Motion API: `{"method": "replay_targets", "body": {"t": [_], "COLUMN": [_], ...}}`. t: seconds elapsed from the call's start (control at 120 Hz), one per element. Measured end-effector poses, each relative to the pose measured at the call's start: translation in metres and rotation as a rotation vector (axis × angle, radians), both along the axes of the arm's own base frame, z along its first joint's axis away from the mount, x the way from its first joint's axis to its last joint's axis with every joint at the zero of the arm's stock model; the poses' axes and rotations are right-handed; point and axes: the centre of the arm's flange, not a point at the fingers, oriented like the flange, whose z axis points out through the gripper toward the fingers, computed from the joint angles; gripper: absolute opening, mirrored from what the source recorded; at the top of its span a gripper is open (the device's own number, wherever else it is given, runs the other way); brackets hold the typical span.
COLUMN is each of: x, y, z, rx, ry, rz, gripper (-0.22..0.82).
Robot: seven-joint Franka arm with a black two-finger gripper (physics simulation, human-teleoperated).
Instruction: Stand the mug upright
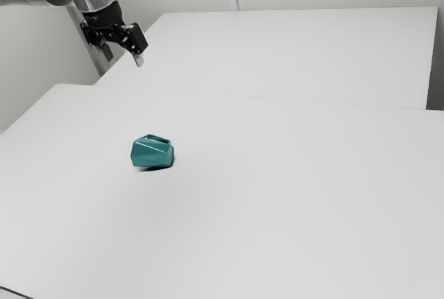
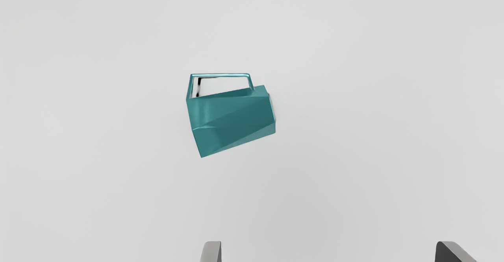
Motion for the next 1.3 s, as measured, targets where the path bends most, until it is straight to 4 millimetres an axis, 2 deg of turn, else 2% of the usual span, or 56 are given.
{"method": "replay_targets", "body": {"t": [0.192, 0.325, 0.425, 0.542, 0.683, 0.775, 1.017, 1.225, 1.3], "x": [-0.004, -0.004, -0.005, -0.007, -0.018, -0.026, -0.042, -0.054, -0.06], "y": [0.003, 0.015, 0.034, 0.07, 0.122, 0.144, 0.157, 0.173, 0.177], "z": [0.009, 0.005, -0.006, -0.018, -0.042, -0.059, -0.121, -0.15, -0.168], "rx": [0.022, 0.026, 0.023, -0.021, -0.099, -0.147, -0.346, -0.478, -0.533], "ry": [-0.034, -0.04, -0.043, -0.044, -0.036, -0.039, -0.023, -0.053, -0.052], "rz": [-0.047, -0.053, -0.037, 0.021, 0.117, 0.163, 0.195, 0.189, 0.184], "gripper": [0.59, 0.59, 0.59, 0.59, 0.59, 0.59, 0.58, 0.58, 0.58]}}
